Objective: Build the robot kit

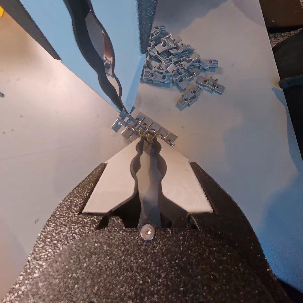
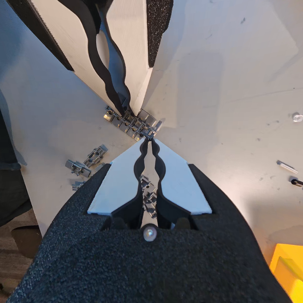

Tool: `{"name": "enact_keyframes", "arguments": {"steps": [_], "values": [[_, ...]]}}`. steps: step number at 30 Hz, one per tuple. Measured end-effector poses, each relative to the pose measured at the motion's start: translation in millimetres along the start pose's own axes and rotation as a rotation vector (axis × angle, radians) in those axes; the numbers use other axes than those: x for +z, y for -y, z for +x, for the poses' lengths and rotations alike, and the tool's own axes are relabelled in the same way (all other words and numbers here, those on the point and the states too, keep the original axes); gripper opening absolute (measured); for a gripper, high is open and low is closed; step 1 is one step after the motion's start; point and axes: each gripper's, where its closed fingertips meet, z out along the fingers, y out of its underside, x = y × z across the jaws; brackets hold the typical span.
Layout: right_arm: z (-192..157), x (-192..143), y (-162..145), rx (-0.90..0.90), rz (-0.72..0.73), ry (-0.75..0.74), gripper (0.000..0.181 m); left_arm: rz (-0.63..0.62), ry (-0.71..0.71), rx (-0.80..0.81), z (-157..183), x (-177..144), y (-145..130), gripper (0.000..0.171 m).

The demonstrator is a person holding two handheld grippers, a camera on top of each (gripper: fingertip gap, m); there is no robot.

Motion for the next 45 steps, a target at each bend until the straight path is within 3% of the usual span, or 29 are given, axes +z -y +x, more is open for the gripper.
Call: {"name": "enact_keyframes", "arguments": {"steps": [4, 7, 12, 15, 18, 28, 32, 35, 41, 45], "values": [[-2, 0, -1, 0.020, -0.014, -0.019, 0.004, 0.009, 0.001, 0.004, 1, -1, 1, 0.010], [-4, -3, 0, 0.031, 0.008, -0.021, 0.003, 0.096, -0.007, -0.041, -2, -9, 14, 0.013], [-18, -18, 13, 0.026, 0.132, 0.028, 0.004, 0.199, 0.033, -0.131, -21, -21, 25, 0.020], [-21, -26, 16, 0.009, 0.167, 0.020, 0.004, 0.222, -0.017, -0.114, -17, -20, 30, 0.009], [-25, -26, 14, 0.009, 0.177, 0.033, 0.005, 0.219, -0.040, -0.100, -13, -19, 30, 0.001], [-28, -20, 14, 0.024, 0.224, 0.061, 0.005, 0.200, -0.075, -0.094, -7, -15, 31, 0.000], [-18, -19, 14, 0.068, 0.222, 0.022, 0.004, 0.211, -0.025, -0.134, -18, -17, 30, 0.001], [-8, -15, 12, 0.171, 0.209, 0.011, 0.003, 0.151, 0.058, -0.113, -28, -20, 20, 0.007], [-2, -4, 4, 0.254, 0.127, 0.008, 0.003, 0.075, -0.022, -0.074, -1, -11, 11, 0.014], [-3, 0, 3, 0.259, 0.091, 0.009, 0.003, -0.001, 0.005, -0.042, 2, -1, 1, 0.016]]}}
